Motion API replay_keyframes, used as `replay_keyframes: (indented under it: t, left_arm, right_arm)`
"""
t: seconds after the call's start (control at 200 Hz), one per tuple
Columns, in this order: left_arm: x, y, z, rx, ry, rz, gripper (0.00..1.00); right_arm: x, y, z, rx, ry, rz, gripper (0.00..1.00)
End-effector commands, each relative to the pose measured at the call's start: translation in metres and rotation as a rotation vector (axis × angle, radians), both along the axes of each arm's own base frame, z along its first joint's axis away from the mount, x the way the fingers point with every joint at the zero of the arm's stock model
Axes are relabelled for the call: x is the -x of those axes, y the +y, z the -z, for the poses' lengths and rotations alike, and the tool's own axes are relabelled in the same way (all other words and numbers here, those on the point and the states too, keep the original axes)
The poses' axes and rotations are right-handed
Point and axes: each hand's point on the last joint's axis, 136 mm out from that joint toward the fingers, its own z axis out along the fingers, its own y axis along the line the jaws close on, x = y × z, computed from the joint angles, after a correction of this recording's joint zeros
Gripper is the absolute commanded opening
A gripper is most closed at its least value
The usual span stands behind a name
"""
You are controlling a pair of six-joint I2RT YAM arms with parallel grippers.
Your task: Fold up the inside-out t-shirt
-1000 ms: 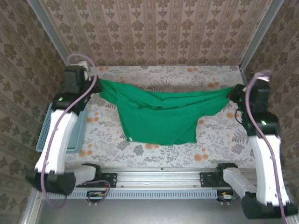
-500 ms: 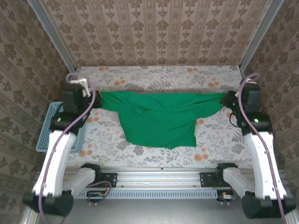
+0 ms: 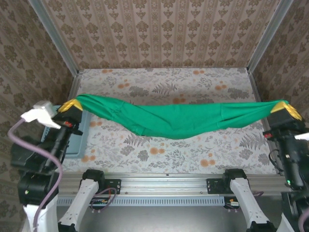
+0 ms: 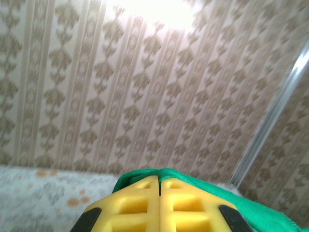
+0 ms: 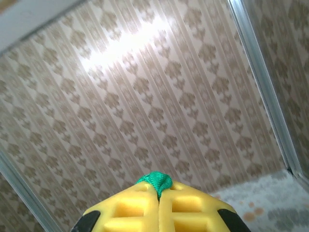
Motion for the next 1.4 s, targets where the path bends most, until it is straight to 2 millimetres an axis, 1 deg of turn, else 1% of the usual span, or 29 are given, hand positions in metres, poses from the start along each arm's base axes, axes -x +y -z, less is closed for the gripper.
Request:
replay_keyframes:
  t: [0.0, 0.04, 0.085, 0.165, 0.25, 0.34, 0.445, 0.495, 0.51, 0.535, 0.605, 0.705, 0.745, 0.77, 0.785, 0.795, 0.8, 0.805, 0.81, 0.815, 0.845, 0.89, 0.92, 0.975, 1.035, 1.07, 1.19, 1.295, 1.395]
  left_arm:
    - [0.037, 0.002, -0.051, 0.026, -0.171, 0.028, 0.00]
    - [0.036, 0.003, -0.057, 0.024, -0.177, 0.018, 0.00]
    - [0.026, 0.004, -0.059, 0.024, -0.156, 0.006, 0.00]
    - [-0.002, -0.001, -0.055, 0.019, -0.104, 0.000, 0.00]
    - [-0.043, -0.008, -0.038, 0.024, -0.016, 0.001, 0.00]
    - [-0.093, -0.017, -0.002, 0.032, 0.124, 0.001, 0.00]
    - [-0.156, -0.021, 0.063, 0.025, 0.323, -0.046, 0.00]
    - [-0.187, -0.020, 0.105, 0.014, 0.438, -0.091, 0.00]
    - [-0.196, -0.021, 0.117, 0.008, 0.468, -0.101, 0.00]
    - [-0.211, -0.021, 0.138, -0.007, 0.517, -0.116, 0.00]
    - [-0.248, -0.020, 0.197, -0.033, 0.662, -0.170, 0.00]
    - [-0.295, -0.021, 0.273, -0.062, 0.831, -0.214, 0.00]
    - [-0.312, -0.021, 0.299, -0.064, 0.896, -0.219, 0.05]
    - [-0.322, -0.022, 0.310, -0.066, 0.922, -0.218, 0.09]
    - [-0.328, -0.022, 0.319, -0.072, 0.944, -0.221, 0.12]
    - [-0.332, -0.022, 0.326, -0.079, 0.960, -0.224, 0.14]
    - [-0.334, -0.022, 0.329, -0.081, 0.965, -0.225, 0.15]
    - [-0.336, -0.022, 0.329, -0.083, 0.970, -0.227, 0.16]
    - [-0.338, -0.022, 0.333, -0.087, 0.979, -0.229, 0.18]
    - [-0.340, -0.022, 0.336, -0.090, 0.987, -0.233, 0.19]
    - [-0.350, -0.019, 0.348, -0.106, 1.025, -0.251, 0.25]
    - [-0.363, -0.019, 0.365, -0.130, 1.086, -0.254, 0.41]
    - [-0.369, -0.018, 0.372, -0.150, 1.116, -0.251, 0.48]
    - [-0.373, -0.019, 0.376, -0.196, 1.147, -0.260, 0.59]
    - [-0.370, -0.025, 0.374, -0.243, 1.138, -0.261, 0.67]
    - [-0.367, -0.031, 0.372, -0.267, 1.120, -0.250, 0.69]
    - [-0.352, -0.081, 0.372, -0.324, 1.067, -0.099, 0.69]
    - [-0.335, -0.132, 0.385, -0.363, 1.061, 0.048, 0.66]
    - [-0.324, -0.164, 0.399, -0.429, 1.060, 0.115, 0.64]
  right_arm:
    - [0.023, -0.007, -0.022, 0.023, -0.053, 0.055, 0.00]
    - [0.024, -0.009, -0.030, 0.029, -0.062, 0.069, 0.00]
    - [0.020, -0.012, -0.036, 0.031, -0.062, 0.087, 0.00]
    - [-0.004, -0.018, -0.038, 0.038, -0.033, 0.119, 0.00]
    - [-0.044, -0.027, -0.026, 0.032, 0.040, 0.155, 0.00]
    - [-0.088, -0.029, 0.000, 0.022, 0.120, 0.152, 0.00]
    - [-0.146, -0.030, 0.055, 0.001, 0.250, 0.139, 0.00]
    - [-0.176, -0.032, 0.087, -0.012, 0.319, 0.138, 0.00]
    - [-0.186, -0.032, 0.101, -0.016, 0.355, 0.136, 0.00]
    - [-0.202, -0.032, 0.115, -0.022, 0.370, 0.130, 0.00]
    - [-0.248, -0.032, 0.171, -0.039, 0.482, 0.119, 0.00]
    - [-0.309, -0.036, 0.256, -0.058, 0.660, 0.128, 0.00]
    - [-0.331, -0.037, 0.287, -0.060, 0.721, 0.128, 0.02]
    - [-0.342, -0.038, 0.299, -0.063, 0.747, 0.133, 0.08]
    - [-0.352, -0.039, 0.317, -0.063, 0.791, 0.138, 0.12]
    - [-0.354, -0.040, 0.318, -0.064, 0.795, 0.141, 0.15]
    - [-0.358, -0.040, 0.327, -0.062, 0.817, 0.145, 0.16]
    - [-0.359, -0.041, 0.325, -0.062, 0.814, 0.148, 0.18]
    - [-0.362, -0.041, 0.332, -0.061, 0.831, 0.150, 0.19]
    - [-0.362, -0.042, 0.331, -0.062, 0.831, 0.151, 0.19]
    - [-0.373, -0.044, 0.348, -0.058, 0.881, 0.165, 0.24]
    - [-0.386, -0.047, 0.365, -0.048, 0.946, 0.178, 0.33]
    - [-0.392, -0.048, 0.373, -0.041, 0.978, 0.180, 0.40]
    - [-0.398, -0.045, 0.383, -0.031, 1.012, 0.167, 0.51]
    - [-0.400, -0.036, 0.386, 0.002, 1.017, 0.141, 0.60]
    - [-0.399, -0.028, 0.387, 0.030, 1.021, 0.118, 0.63]
    - [-0.397, 0.012, 0.402, 0.065, 1.043, -0.024, 0.64]
    - [-0.399, 0.058, 0.419, 0.108, 1.060, -0.150, 0.64]
    - [-0.405, 0.096, 0.437, 0.151, 1.089, -0.244, 0.63]
